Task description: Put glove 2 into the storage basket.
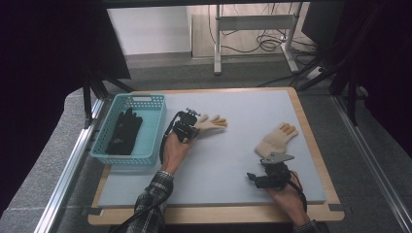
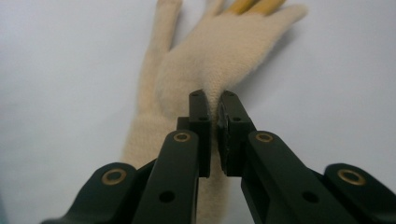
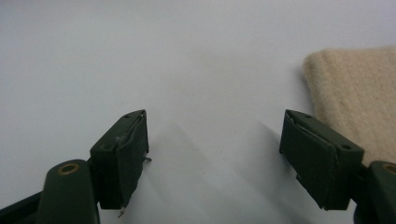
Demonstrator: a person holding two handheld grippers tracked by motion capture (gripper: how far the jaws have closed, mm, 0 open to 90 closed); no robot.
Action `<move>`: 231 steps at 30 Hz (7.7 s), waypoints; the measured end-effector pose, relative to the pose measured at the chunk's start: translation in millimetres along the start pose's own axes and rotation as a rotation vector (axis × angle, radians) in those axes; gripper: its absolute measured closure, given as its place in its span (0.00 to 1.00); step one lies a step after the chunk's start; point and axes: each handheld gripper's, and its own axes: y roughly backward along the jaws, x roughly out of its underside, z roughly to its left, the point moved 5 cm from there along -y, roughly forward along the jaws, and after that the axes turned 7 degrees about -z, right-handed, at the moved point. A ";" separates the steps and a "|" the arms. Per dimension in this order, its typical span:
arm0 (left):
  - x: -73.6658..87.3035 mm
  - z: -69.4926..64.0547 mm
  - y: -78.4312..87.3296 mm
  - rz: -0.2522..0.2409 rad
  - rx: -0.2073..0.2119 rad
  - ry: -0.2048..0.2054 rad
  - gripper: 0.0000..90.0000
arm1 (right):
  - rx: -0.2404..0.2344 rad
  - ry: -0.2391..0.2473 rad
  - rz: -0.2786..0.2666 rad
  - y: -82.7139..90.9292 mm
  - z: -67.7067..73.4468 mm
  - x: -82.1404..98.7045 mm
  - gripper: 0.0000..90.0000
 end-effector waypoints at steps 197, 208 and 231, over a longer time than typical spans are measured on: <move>141.1 -19.6 42.7 -0.156 0.015 -0.033 0.11 | -0.123 -0.036 -0.010 -20.9 38.2 -64.4 0.72; 141.1 -19.1 43.0 -0.153 0.017 -0.040 0.11 | -0.189 -0.008 0.018 -54.2 52.9 -45.6 0.87; 141.2 -19.7 42.7 -0.152 0.014 -0.044 0.11 | -0.087 0.014 -0.015 -37.6 29.2 -46.2 0.53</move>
